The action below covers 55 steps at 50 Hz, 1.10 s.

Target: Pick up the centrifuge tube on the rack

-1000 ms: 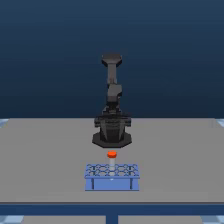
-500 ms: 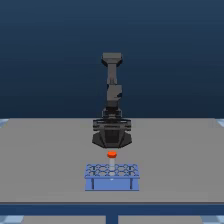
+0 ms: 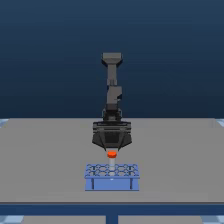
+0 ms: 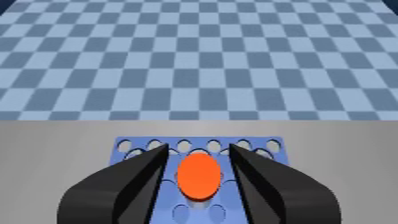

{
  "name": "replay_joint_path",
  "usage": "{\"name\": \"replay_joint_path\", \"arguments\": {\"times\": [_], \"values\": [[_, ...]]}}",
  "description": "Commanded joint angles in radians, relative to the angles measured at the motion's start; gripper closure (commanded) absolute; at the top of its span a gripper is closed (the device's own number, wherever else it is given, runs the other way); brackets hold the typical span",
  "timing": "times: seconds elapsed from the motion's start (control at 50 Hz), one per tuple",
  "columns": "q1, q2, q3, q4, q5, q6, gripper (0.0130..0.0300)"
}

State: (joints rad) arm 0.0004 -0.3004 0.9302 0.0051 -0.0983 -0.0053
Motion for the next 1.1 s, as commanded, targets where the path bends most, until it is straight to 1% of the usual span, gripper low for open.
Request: {"name": "replay_joint_path", "arguments": {"times": [0.02, 0.04, 0.06, 0.1, 0.12, 0.14, 0.16, 0.2, 0.22, 0.24, 0.26, 0.3, 0.32, 0.34, 0.36, 0.4, 0.42, 0.44, 0.46, 0.5, 0.56, 0.82, 0.84, 1.1], "values": [[0.0, 0.01, 0.007, -0.001, -0.025, 0.001, 0.013], [0.0, 0.01, 0.007, -0.001, -0.025, 0.001, 0.013], [0.0, 0.016, 0.012, -0.001, -0.036, 0.001, 0.013], [0.0, 0.016, 0.012, -0.001, -0.036, 0.001, 0.013], [0.0, 0.025, 0.017, -0.001, -0.049, 0.002, 0.013], [0.0, 0.025, 0.017, -0.001, -0.049, 0.002, 0.013], [0.0, 0.034, 0.022, -0.002, -0.064, 0.002, 0.013], [0.0, 0.034, 0.022, -0.002, -0.064, 0.002, 0.013], [0.0, 0.044, 0.029, -0.002, -0.081, 0.002, 0.013], [0.0, 0.044, 0.029, -0.002, -0.081, 0.002, 0.013], [0.0, 0.055, 0.034, -0.002, -0.097, 0.003, 0.013], [0.0, 0.055, 0.034, -0.002, -0.097, 0.003, 0.013], [0.0, 0.064, 0.039, -0.003, -0.111, 0.003, 0.013], [0.0, 0.064, 0.039, -0.003, -0.111, 0.003, 0.013], [0.0, 0.072, 0.043, -0.003, -0.123, 0.003, 0.013], [0.0, 0.072, 0.043, -0.003, -0.123, 0.003, 0.013], [0.0, 0.079, 0.047, -0.003, -0.133, 0.003, 0.013], [0.0, 0.079, 0.047, -0.003, -0.133, 0.003, 0.013], [0.0, 0.084, 0.049, -0.003, -0.141, 0.003, 0.013], [0.0, 0.084, 0.049, -0.003, -0.141, 0.003, 0.013], [0.0, 0.091, 0.053, -0.003, -0.151, 0.003, 0.013], [0.0, 0.092, 0.053, -0.003, -0.154, 0.003, 0.013], [0.0, 0.092, 0.053, -0.003, -0.154, 0.003, 0.03], [0.0, 0.092, 0.053, -0.003, -0.154, 0.003, 0.03]]}}
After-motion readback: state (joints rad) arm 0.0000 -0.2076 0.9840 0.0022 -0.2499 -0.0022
